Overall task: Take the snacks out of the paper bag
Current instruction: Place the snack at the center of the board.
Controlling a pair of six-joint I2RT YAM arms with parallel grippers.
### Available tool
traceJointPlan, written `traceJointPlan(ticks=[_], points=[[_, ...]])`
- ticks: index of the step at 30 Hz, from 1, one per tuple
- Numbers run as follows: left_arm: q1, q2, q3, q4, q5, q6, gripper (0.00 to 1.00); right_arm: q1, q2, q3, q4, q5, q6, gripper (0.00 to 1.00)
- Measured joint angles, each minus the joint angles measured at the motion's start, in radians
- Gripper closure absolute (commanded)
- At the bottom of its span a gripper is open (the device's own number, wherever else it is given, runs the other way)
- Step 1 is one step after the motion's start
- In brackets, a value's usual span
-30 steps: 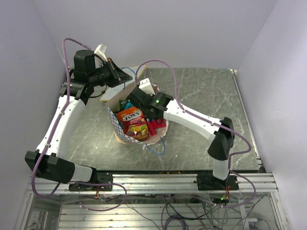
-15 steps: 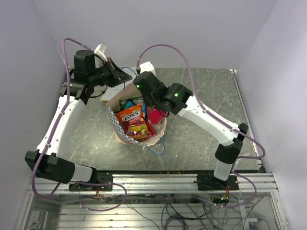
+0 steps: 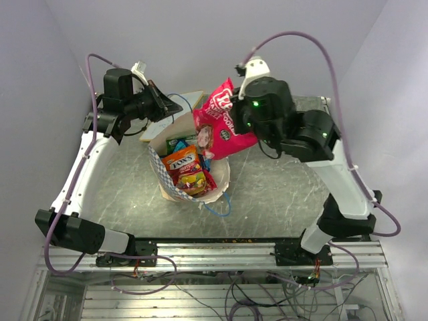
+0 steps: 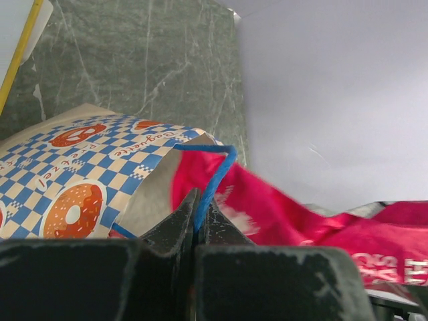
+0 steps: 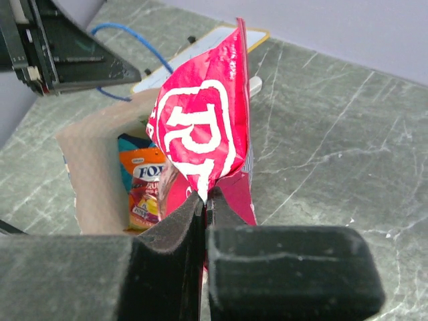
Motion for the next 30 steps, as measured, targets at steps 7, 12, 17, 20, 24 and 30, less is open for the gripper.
traceJointPlan(ticks=[7, 12, 17, 20, 24, 30], points=[[0.000, -0.018, 0.000, -0.055, -0.016, 0.011, 0.93, -0.002, -0.109, 0.002, 0.020, 0.096, -0.002, 1.00], [0.000, -0.028, 0.002, -0.094, -0.031, 0.038, 0.93, -0.015, -0.145, 0.007, 0.063, 0.216, -0.020, 1.00], [0.000, -0.028, 0.018, -0.116, -0.030, 0.061, 0.93, -0.186, -0.185, -0.112, 0.110, 0.232, -0.044, 1.00], [0.000, -0.028, 0.030, -0.121, -0.029, 0.071, 0.93, -0.398, -0.216, -0.293, 0.160, 0.154, -0.043, 1.00], [0.000, -0.027, 0.034, -0.121, -0.023, 0.075, 0.93, -0.517, -0.224, -0.516, 0.230, 0.060, -0.039, 1.00], [0.000, -0.021, 0.034, -0.117, 0.001, 0.077, 0.93, -0.631, -0.186, -0.758, 0.380, -0.089, 0.000, 1.00]])
